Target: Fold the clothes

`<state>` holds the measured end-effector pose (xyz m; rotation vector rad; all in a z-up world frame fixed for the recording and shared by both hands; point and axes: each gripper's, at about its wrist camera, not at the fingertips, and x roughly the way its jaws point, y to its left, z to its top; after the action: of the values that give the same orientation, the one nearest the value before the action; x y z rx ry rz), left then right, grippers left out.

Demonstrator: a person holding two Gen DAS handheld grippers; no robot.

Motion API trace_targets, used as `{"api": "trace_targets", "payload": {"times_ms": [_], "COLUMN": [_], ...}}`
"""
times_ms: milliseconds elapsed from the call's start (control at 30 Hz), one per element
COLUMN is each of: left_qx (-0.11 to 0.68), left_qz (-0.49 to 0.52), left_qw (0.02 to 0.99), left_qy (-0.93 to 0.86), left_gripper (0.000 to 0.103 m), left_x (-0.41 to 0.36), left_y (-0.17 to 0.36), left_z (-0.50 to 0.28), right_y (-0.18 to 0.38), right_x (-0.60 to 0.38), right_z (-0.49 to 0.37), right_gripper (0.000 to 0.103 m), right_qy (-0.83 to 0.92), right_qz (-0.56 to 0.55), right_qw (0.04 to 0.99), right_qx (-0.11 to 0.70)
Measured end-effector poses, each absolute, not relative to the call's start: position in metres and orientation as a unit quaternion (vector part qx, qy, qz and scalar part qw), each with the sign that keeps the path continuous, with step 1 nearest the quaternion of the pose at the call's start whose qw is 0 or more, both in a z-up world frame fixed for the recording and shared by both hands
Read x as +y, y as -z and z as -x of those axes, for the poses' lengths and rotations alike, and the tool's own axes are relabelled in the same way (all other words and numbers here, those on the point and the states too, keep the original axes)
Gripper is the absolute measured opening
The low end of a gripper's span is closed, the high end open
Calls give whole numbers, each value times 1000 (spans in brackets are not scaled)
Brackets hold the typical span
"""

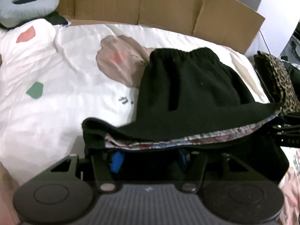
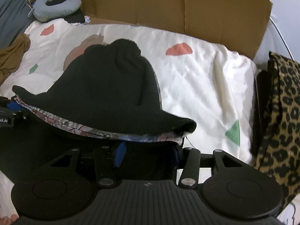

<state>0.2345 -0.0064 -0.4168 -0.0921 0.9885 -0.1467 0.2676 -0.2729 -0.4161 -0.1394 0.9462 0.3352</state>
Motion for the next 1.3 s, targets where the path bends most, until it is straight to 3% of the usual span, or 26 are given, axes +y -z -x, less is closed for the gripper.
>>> {"api": "trace_targets", "payload": {"times_ms": [600,967,1067,1133,1167,1200,1233,1300], "left_qx": [428,446,447,449,449,448,446,437], "left_qz": [56,52,70,80,85,88,92,92], "left_qw": [901,894,891,889,889,889,890,894], "left_qy": [50,20,33,35,33,33,35,45], "left_gripper": [55,53,42,31,27,15,7,3], "left_x": [12,40,48,53,55,56,57,57], "left_y": [388,404,408,410,411,411,410,406], "left_z": [-272,-268,-273,-275,-276,-277,-277,-275], "right_y": [381,398,404,408,410,412,410,404], "right_x": [-274,-293,-298,-301,-303,-304,-305,-307], "right_z": [-311,-325,-330,-333,-335,-337,-336,-336], "right_gripper": [54,54,40,17,11,3,3,3], "right_qy": [-156,-164,-168,-170,-172,-173,-171,-171], "right_qz": [70,25,11,2,-3,-8,-2,-7], "right_qw": [902,892,888,886,884,883,885,889], "right_qx": [395,420,427,432,434,436,432,425]}}
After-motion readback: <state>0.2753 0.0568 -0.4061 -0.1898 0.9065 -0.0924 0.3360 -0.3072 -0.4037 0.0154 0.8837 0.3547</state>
